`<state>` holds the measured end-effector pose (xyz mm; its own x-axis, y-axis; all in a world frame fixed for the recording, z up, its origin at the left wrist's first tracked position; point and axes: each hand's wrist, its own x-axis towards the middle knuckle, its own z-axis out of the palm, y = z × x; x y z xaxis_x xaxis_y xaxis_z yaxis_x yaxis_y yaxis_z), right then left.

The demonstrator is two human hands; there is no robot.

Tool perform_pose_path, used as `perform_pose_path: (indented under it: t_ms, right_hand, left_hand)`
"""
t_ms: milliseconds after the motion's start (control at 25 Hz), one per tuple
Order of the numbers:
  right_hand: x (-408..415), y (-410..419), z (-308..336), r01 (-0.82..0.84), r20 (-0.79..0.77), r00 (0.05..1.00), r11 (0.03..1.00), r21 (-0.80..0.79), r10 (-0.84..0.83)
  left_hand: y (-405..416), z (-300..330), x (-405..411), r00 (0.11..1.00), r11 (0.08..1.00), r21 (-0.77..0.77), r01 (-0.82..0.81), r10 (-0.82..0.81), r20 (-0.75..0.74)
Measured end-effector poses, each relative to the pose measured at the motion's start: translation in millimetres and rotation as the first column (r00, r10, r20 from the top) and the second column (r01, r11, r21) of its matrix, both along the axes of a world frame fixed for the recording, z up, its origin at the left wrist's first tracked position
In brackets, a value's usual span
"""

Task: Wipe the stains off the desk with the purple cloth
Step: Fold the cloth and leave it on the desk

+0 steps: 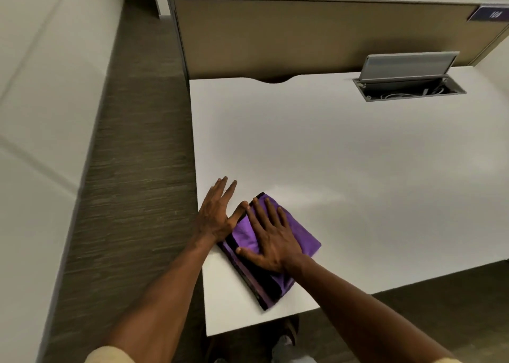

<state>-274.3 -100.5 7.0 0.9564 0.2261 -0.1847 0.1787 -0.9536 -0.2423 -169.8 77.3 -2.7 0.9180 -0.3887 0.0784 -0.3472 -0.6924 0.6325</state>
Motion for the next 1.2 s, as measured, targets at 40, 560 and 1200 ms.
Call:
perform_pose_path:
  t_ms: [40, 560, 1200]
  right_hand:
    - [0.5, -4.2, 6.8, -0.037, -0.014, 0.999, 0.999, 0.021, 0.037]
    - [-71.7, -94.2, 34.7, 0.417, -0.128, 0.909, 0.861, 0.29, -0.397]
    - [-98.4, -66.7, 37.2, 0.052, 0.043, 0.997, 0.986, 0.159, -0.059]
  left_hand:
    - [-2.7, 3.7, -7.0, 0.999, 0.999, -0.017, -0.042, 0.042, -0.032]
    - [-13.7, 26.9, -83.1, 0.948, 0.949, 0.123, -0.291, 0.303, -0.094]
    - [15.3, 40.1, -149.7, 0.995, 0.973, 0.228, 0.044, -0.062, 0.075]
